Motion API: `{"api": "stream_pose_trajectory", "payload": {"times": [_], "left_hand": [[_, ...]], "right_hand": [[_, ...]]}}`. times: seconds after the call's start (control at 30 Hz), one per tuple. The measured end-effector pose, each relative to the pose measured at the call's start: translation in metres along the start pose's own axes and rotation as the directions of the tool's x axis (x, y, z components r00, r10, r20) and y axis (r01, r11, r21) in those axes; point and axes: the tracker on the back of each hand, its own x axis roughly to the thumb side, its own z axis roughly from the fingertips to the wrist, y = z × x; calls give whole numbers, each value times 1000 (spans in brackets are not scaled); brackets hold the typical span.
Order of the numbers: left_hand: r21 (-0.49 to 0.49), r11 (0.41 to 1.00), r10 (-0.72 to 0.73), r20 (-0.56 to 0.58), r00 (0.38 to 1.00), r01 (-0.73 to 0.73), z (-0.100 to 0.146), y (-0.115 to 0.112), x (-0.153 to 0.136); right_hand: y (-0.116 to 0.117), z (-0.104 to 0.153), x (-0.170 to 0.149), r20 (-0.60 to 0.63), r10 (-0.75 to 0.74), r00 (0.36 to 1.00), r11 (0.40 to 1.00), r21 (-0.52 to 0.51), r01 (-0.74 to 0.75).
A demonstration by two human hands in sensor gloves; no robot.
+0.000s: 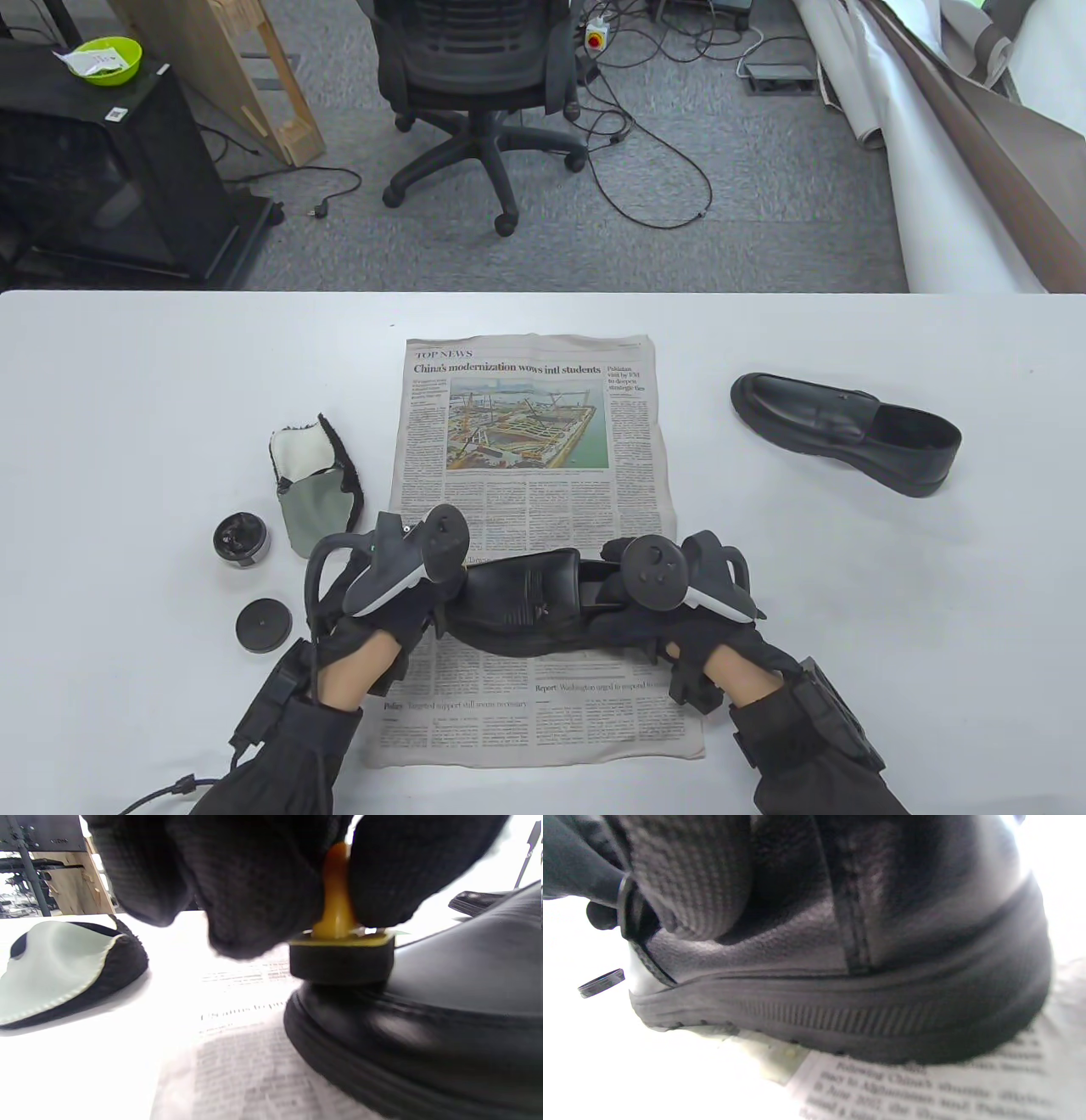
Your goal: Dip and apply built-in sponge shoe polish on shoes
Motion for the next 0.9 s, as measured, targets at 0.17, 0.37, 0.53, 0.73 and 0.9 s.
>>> {"api": "stream_pose_trajectory", "payload": {"times": [0.17, 0.37, 0.53, 0.73, 0.9], "left_hand": [[2, 1000, -26, 56, 998, 26, 7, -1, 12], [-20, 999, 38, 186, 982, -35, 14, -3, 34], [128, 990, 21, 219, 975, -50, 11, -3, 47], [158, 981, 83, 172, 982, -110, -7, -6, 40], [142, 984, 95, 96, 991, -108, -19, -7, 25]], "right_hand": [[0, 0, 0, -2, -1, 1000, 1000, 2, 1], [0, 0, 0, 5, -2, 1000, 1000, 3, 2], [0, 0, 0, 20, -17, 1000, 1000, 10, 16], [0, -1, -1, 39, -18, 999, 1000, 15, 18], [0, -1, -2, 43, -16, 999, 1000, 10, 16]]}}
